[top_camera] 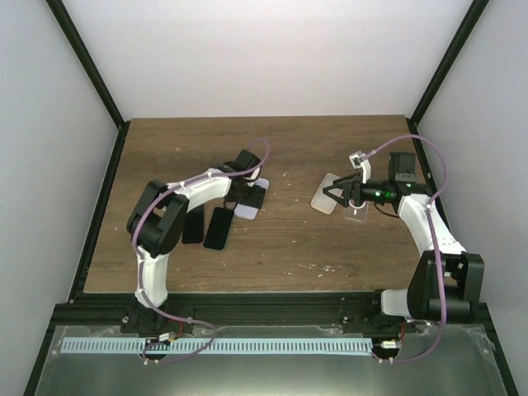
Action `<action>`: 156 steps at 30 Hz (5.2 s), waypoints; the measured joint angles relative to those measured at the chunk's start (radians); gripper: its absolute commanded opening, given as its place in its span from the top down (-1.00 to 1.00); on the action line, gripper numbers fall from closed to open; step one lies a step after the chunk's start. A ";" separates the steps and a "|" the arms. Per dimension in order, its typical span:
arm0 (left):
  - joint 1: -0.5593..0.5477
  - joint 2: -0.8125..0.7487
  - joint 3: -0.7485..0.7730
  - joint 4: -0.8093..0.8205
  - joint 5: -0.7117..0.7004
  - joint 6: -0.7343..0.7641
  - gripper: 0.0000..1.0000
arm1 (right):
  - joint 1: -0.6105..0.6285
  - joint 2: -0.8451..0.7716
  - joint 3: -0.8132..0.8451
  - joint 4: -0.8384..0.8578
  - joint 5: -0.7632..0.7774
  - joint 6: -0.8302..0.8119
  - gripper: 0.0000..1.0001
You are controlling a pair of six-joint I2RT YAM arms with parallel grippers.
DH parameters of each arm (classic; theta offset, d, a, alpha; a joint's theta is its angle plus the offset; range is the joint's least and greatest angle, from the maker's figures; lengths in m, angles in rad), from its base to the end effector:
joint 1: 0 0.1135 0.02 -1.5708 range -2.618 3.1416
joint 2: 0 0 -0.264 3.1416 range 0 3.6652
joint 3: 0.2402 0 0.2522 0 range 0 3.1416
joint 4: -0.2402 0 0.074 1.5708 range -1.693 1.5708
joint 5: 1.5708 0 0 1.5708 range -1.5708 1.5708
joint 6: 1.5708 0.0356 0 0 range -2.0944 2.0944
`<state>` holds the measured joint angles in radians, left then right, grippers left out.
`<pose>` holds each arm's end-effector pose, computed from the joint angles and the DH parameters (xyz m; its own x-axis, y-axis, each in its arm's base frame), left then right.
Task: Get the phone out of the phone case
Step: Pick up the phone at the center of the board, then adjust the phone, then remove the phone case from the phone.
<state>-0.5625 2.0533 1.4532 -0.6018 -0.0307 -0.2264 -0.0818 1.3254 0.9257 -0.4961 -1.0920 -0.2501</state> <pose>0.3542 -0.2220 0.1563 -0.8864 0.2936 -0.3578 0.3332 0.9414 -0.0530 0.2631 0.0101 0.2590 -0.6264 -0.0630 -0.7769 -0.6917 0.5046 0.5167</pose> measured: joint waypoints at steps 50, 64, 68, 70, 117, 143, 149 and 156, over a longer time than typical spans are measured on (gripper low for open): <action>-0.097 -0.911 -0.890 1.365 0.476 -0.577 0.10 | 0.555 0.239 0.321 -0.089 -0.245 0.038 -1.00; -0.103 -0.912 -0.917 1.434 0.428 -0.587 0.13 | 0.570 0.200 0.293 0.034 -0.292 0.172 -1.00; -0.109 -0.912 -0.927 1.445 0.398 -0.589 0.13 | 0.572 0.194 0.275 0.098 -0.275 0.254 -0.88; -0.111 -0.912 -0.928 1.446 0.388 -0.589 0.13 | 0.573 0.194 0.274 0.113 -0.267 0.276 -0.77; -0.135 -0.731 -0.657 0.842 0.101 -0.535 0.43 | 0.624 0.222 0.323 -0.117 0.463 0.158 -0.07; 0.053 -0.998 -1.047 1.272 0.703 -0.447 0.88 | 0.526 -0.058 0.167 -0.155 0.151 -0.186 -0.63; 0.053 -1.001 -1.047 1.387 0.785 -0.471 0.88 | 0.573 -0.061 0.074 -0.147 0.108 -0.201 -0.36; 0.053 -0.966 -1.047 1.503 0.843 -0.519 0.88 | 0.662 -0.054 0.072 -0.126 0.037 -0.177 0.04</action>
<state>-0.5095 1.0870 0.4065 0.9009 0.8127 -0.7452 0.5800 1.2716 0.9977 -0.6216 -1.0554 -0.4274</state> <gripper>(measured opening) 0.116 0.560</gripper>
